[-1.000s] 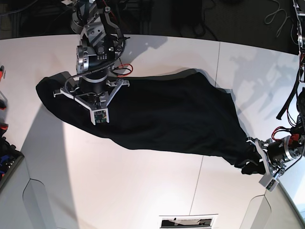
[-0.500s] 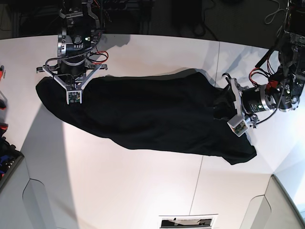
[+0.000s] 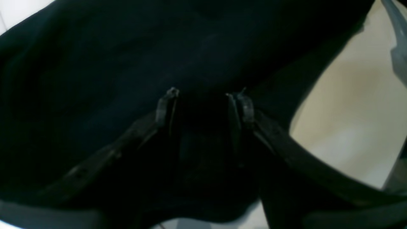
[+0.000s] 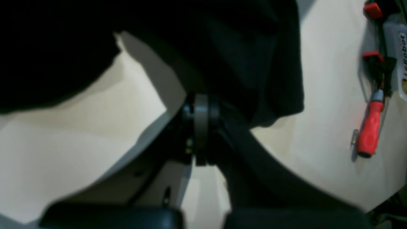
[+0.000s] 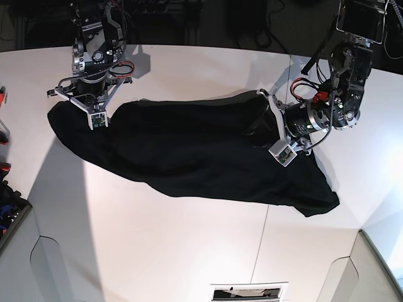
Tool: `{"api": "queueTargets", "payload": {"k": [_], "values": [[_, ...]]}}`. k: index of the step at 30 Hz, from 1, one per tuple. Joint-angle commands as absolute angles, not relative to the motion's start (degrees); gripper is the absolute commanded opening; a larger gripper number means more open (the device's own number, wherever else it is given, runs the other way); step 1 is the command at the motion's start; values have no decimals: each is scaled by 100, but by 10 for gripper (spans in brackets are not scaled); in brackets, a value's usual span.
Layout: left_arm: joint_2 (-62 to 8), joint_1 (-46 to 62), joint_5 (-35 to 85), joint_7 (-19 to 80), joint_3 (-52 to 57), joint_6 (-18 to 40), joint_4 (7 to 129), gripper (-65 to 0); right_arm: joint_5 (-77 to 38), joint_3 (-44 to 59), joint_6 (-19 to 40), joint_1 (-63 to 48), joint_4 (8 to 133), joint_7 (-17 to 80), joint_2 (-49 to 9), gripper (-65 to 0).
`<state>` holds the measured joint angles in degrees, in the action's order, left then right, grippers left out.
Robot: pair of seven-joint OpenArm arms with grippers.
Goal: Layout the t-shirt on the table in an organized manner, then fold the t-shirt properly
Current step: 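Drag the shirt end with the right gripper away from the left gripper, then grasp the shirt edge with the left gripper and lift it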
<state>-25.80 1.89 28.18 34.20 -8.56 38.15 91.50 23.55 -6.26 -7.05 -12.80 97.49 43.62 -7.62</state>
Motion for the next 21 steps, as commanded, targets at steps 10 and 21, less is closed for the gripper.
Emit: {"api": "queueTargets", "payload": {"k": [10,21], "values": [[-3374,93,2379,2679,-808,3642,8302,-380,1566,239,-353,-825,9717,4486,-1055,-650],[-3911,-773,1800,1907,-805,3210,7225,-379,1240,569,-104,-812,9714,4329,-1719,-650]]}}
